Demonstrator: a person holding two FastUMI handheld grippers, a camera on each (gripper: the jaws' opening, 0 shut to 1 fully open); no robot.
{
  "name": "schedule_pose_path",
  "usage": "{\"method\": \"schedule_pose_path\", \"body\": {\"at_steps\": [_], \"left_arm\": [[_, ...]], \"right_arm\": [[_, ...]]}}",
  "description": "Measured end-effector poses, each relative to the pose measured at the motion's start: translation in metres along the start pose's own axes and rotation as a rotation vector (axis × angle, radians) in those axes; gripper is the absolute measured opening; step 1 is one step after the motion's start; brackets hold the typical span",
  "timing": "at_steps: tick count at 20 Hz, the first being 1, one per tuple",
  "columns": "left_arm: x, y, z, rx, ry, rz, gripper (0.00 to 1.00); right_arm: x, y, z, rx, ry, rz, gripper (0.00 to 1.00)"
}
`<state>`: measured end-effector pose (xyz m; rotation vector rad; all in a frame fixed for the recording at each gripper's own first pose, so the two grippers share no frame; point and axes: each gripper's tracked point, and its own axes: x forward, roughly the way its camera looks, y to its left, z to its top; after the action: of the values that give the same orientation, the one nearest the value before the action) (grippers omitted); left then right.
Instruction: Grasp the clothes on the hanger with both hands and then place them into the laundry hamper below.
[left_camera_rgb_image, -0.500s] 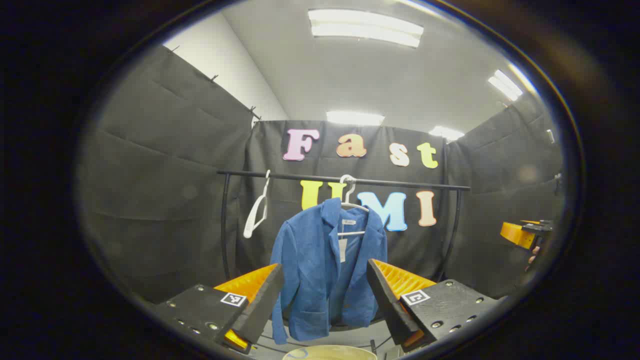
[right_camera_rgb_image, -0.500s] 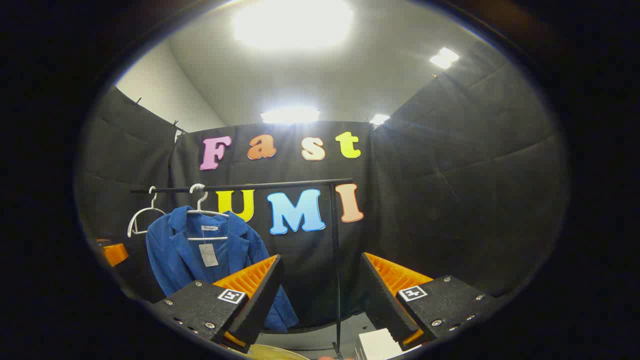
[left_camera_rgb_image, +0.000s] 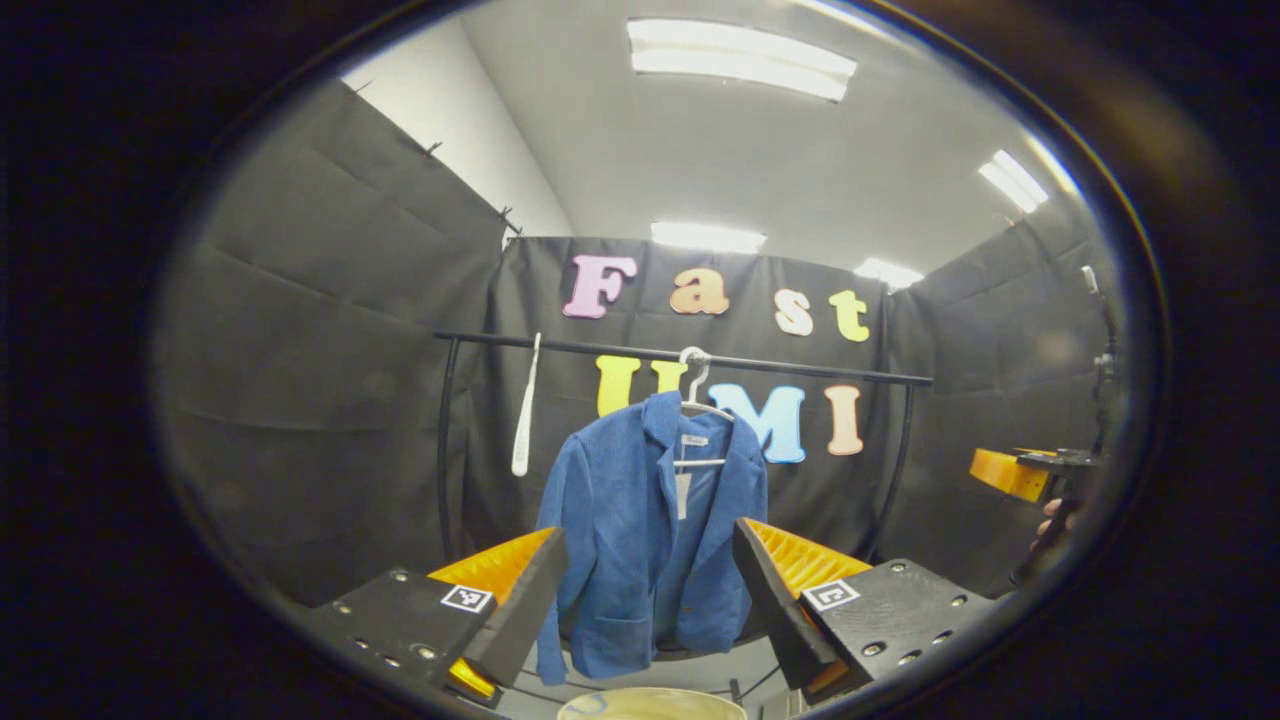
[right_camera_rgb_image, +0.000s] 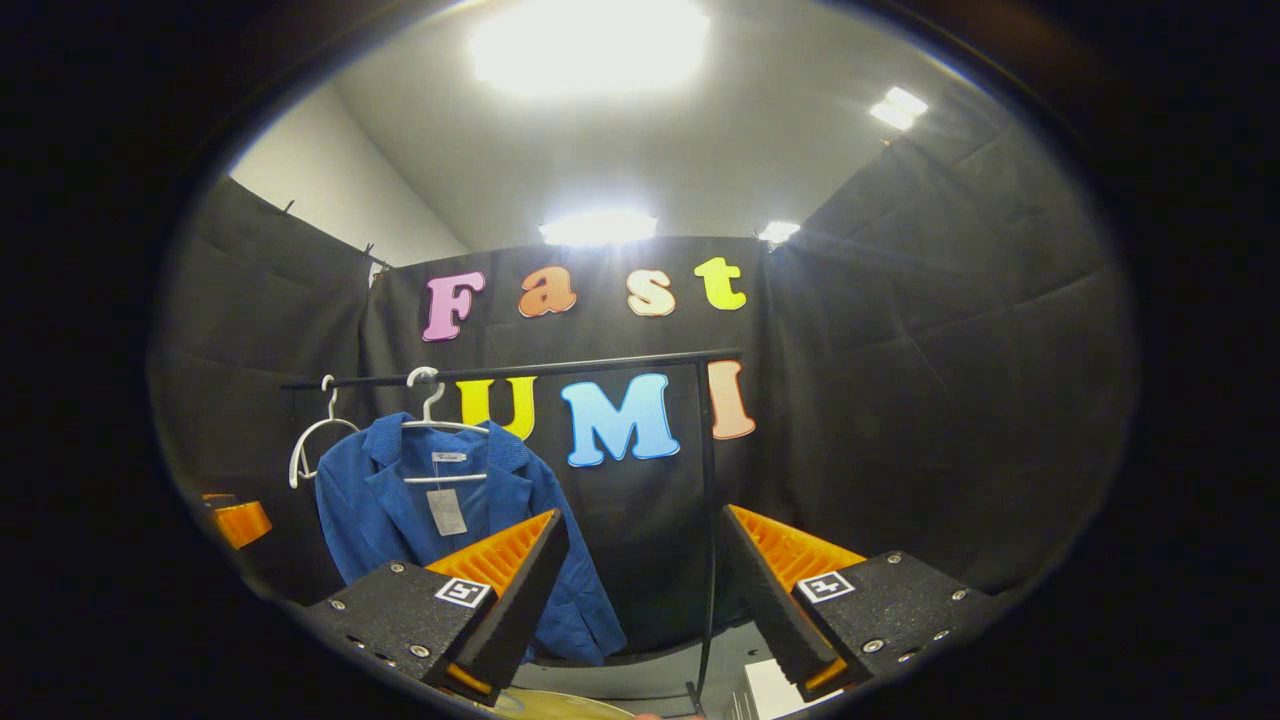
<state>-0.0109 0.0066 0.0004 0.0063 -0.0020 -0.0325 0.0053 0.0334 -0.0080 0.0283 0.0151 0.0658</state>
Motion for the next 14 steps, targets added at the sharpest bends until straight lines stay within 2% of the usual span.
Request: {"method": "schedule_pose_path", "body": {"at_steps": [1,3,4,5,6,8,9,10,13,14], "left_arm": [[0.001,-0.001,-0.001,0.016,-0.001,0.000,1.00],[0.005,-0.006,0.000,0.031,0.003,-0.003,1.00],[0.005,-0.007,-0.003,0.033,0.005,-0.007,0.96],[0.005,-0.009,-0.005,0.032,0.008,-0.011,1.00],[0.003,-0.010,-0.007,0.028,0.012,-0.015,0.95],[0.001,-0.008,-0.013,0.015,0.023,-0.017,0.95],[0.000,-0.006,-0.015,0.006,0.028,-0.015,1.00],[0.000,-0.005,-0.019,-0.006,0.033,-0.012,0.96],[0.002,-0.002,-0.028,-0.042,0.049,-0.002,0.95],[0.003,-0.001,-0.030,-0.050,0.053,-0.002,1.00]], "right_arm": [[-0.001,0.001,-0.001,0.001,0.002,0.002,0.92],[-0.001,0.001,-0.004,-0.001,0.007,0.001,0.95],[-0.001,0.002,-0.006,-0.003,0.012,0.001,0.95],[-0.002,0.002,-0.007,-0.005,0.016,0.000,0.95],[-0.003,0.002,-0.007,-0.007,0.019,-0.002,0.95],[-0.004,0.001,-0.009,-0.008,0.024,-0.005,0.95],[-0.005,0.002,-0.010,-0.011,0.026,-0.005,0.95],[-0.006,0.002,-0.010,-0.016,0.029,-0.006,0.95],[-0.008,0.003,-0.009,-0.021,0.036,-0.003,0.95],[-0.007,0.004,-0.008,-0.022,0.040,0.001,0.95]]}}
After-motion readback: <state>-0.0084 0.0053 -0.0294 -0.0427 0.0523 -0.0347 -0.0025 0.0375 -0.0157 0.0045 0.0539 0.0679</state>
